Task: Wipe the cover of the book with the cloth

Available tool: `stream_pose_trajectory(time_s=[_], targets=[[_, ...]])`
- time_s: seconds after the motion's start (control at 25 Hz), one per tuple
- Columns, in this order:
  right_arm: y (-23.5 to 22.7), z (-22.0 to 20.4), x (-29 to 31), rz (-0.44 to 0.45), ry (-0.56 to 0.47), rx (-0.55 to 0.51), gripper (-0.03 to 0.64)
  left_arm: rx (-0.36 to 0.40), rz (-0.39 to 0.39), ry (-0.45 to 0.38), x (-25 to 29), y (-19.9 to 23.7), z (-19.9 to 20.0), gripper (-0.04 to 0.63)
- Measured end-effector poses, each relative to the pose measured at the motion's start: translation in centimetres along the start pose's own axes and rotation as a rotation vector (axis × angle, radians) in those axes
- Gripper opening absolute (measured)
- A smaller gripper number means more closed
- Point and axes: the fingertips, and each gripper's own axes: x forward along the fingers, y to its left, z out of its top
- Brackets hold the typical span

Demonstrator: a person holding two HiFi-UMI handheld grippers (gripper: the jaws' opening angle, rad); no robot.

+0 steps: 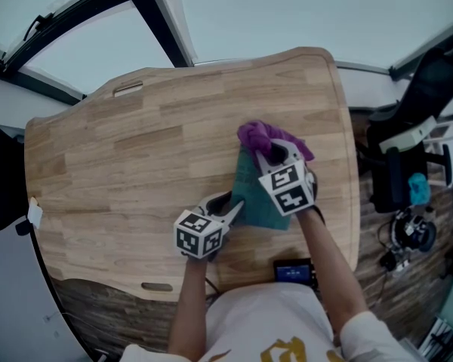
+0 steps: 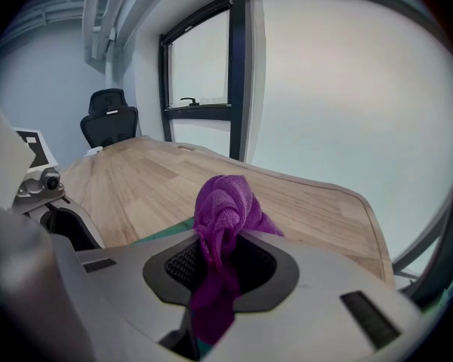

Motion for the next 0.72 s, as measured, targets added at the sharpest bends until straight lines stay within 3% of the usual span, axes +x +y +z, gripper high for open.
stream_pose_trajectory(time_s=[0.72], targets=[[0.42,0.2,0.17,0.042,-0.023,0.033,0.074,-0.006,-0.002,0.002,-0.07,0.14,-0.05,0.15]])
